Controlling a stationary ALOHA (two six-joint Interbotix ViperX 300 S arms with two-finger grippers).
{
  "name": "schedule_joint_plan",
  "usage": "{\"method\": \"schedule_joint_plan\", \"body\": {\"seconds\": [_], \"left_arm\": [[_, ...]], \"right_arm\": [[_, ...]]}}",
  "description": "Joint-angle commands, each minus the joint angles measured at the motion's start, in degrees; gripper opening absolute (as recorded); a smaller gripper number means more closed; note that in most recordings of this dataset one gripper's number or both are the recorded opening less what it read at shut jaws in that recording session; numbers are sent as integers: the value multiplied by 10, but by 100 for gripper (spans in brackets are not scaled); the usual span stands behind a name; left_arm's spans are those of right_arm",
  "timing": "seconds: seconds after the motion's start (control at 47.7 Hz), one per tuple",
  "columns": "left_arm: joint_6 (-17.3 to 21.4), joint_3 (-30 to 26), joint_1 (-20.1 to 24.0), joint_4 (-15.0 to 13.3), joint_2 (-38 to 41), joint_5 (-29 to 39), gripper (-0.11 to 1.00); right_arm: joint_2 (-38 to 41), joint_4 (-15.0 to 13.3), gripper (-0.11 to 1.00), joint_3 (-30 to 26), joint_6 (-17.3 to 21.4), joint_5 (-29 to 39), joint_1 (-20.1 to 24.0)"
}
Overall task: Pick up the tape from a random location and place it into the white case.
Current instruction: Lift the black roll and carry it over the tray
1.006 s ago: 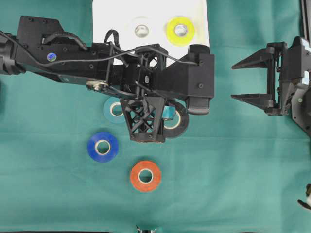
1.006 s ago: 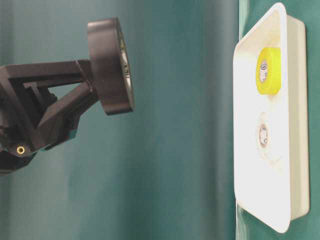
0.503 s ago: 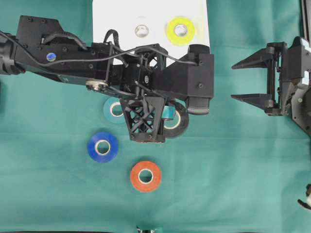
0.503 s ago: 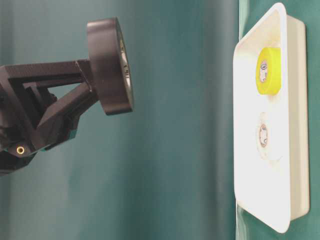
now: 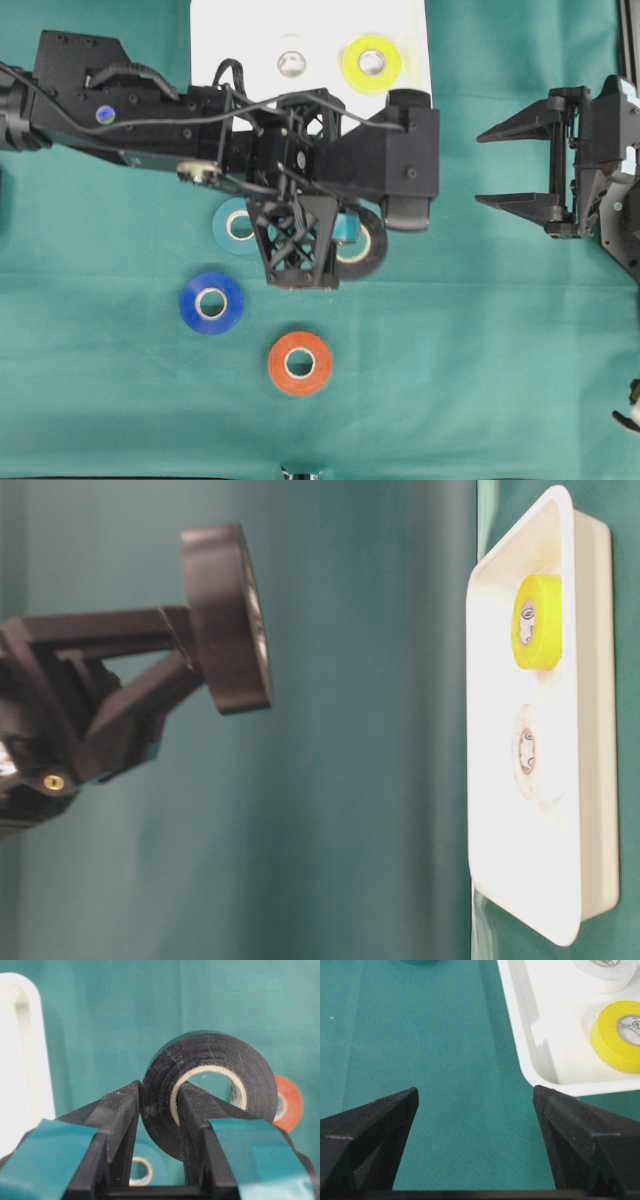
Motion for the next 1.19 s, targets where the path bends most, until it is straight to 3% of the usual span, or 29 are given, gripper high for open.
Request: {"method": "schedule_joint_plan", "body": {"seconds": [0.0,0.629,1.173], "left_arm": [[-1,5,31,2,-31,-4,18],[1,152,234,2,-121,-53,18],[-2,179,232,2,-124,-63,18]], "right_arm": [[1,-1,88,-14,-1,0,0],[1,-1,88,-20,-1,14,-1],[1,-1,88,-22,-1,18,0]]}}
